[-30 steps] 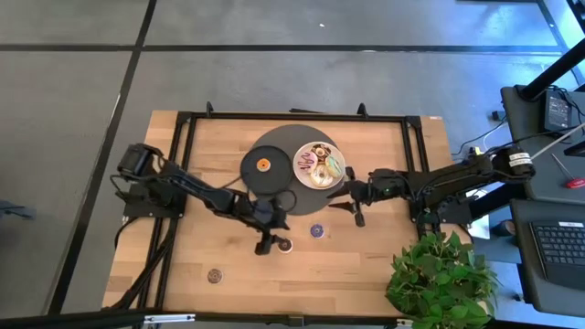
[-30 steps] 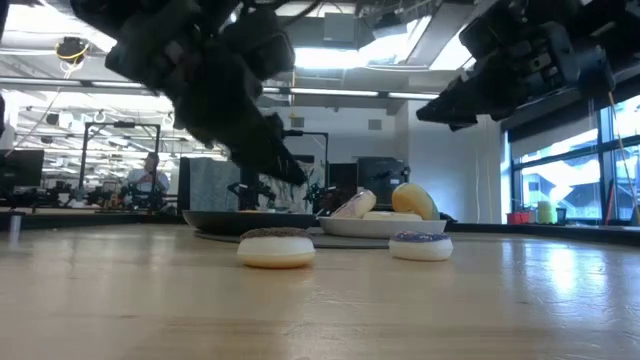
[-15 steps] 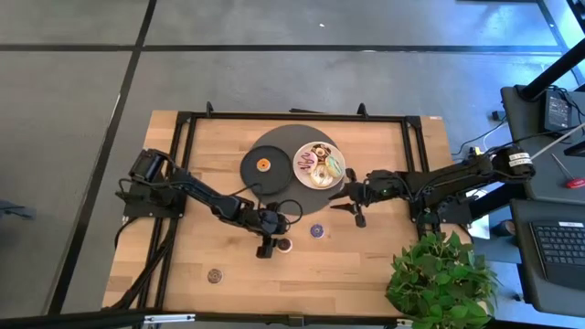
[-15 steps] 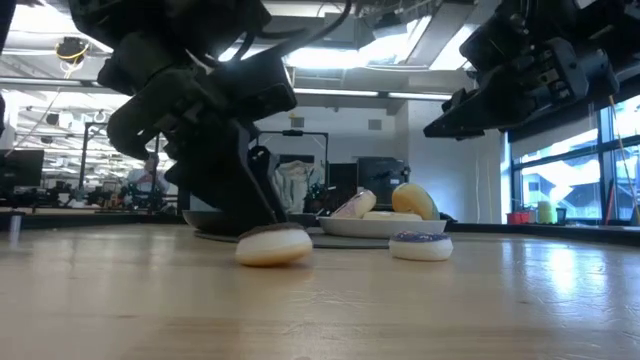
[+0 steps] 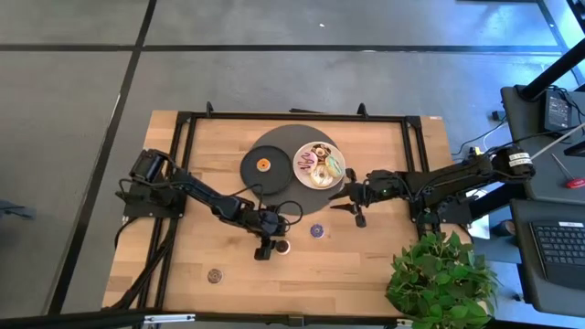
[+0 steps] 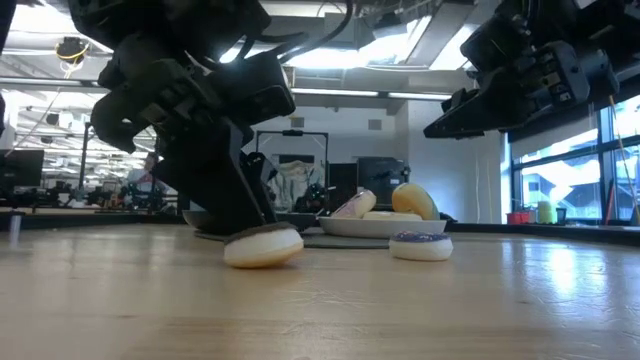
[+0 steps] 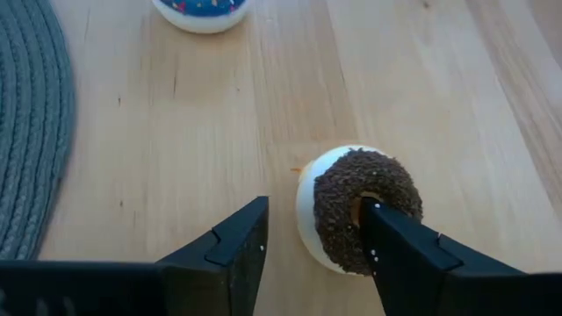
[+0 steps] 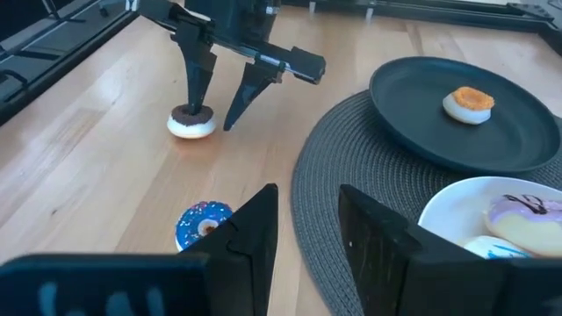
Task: Pick & Place donuts
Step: Put the right small brown donut on the black plate
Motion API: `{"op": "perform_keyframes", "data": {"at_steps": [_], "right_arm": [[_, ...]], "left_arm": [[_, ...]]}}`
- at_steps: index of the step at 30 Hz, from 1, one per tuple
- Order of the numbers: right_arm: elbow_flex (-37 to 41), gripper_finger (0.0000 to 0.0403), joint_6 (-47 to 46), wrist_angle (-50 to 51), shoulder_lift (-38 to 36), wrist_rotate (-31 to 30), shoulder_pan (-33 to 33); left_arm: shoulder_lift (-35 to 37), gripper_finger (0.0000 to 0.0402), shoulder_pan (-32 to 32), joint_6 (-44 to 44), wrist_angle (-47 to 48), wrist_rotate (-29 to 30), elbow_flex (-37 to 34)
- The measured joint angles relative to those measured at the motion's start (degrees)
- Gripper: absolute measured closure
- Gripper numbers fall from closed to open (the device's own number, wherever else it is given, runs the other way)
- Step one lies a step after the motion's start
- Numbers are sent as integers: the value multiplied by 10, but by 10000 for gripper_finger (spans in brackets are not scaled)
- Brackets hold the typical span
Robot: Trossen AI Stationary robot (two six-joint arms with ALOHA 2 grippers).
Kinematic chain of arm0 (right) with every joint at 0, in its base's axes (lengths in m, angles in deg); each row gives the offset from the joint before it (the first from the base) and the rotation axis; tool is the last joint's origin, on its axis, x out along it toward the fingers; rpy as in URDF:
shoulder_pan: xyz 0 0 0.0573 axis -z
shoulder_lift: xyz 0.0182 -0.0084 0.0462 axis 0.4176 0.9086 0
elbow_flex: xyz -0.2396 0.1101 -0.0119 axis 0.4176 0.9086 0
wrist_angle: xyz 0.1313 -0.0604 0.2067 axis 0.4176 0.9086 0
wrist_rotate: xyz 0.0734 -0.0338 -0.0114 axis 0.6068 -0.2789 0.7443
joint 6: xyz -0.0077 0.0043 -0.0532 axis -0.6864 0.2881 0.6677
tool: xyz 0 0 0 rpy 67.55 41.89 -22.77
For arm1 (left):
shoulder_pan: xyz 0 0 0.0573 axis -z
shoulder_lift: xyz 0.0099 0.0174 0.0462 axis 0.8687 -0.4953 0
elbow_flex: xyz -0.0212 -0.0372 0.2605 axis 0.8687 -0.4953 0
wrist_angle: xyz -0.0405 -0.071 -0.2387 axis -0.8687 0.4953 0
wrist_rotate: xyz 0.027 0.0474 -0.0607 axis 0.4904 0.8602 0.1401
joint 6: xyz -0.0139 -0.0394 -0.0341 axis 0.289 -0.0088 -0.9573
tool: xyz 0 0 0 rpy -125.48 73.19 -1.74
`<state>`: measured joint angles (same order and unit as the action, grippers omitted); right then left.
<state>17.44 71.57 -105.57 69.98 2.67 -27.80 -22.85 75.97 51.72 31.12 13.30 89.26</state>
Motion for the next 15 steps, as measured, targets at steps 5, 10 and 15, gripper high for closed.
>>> {"op": "perform_keyframes", "data": {"at_steps": [5,10,15], "right_arm": [[0,279,10,0,0,0,0],[0,279,10,1,0,0,0],[0,279,10,9,0,0,0]], "left_arm": [[0,266,0,0,-4,0,0],[0,313,0,0,-4,0,0],[8,354,-2,-13,-2,-21,0]]}}
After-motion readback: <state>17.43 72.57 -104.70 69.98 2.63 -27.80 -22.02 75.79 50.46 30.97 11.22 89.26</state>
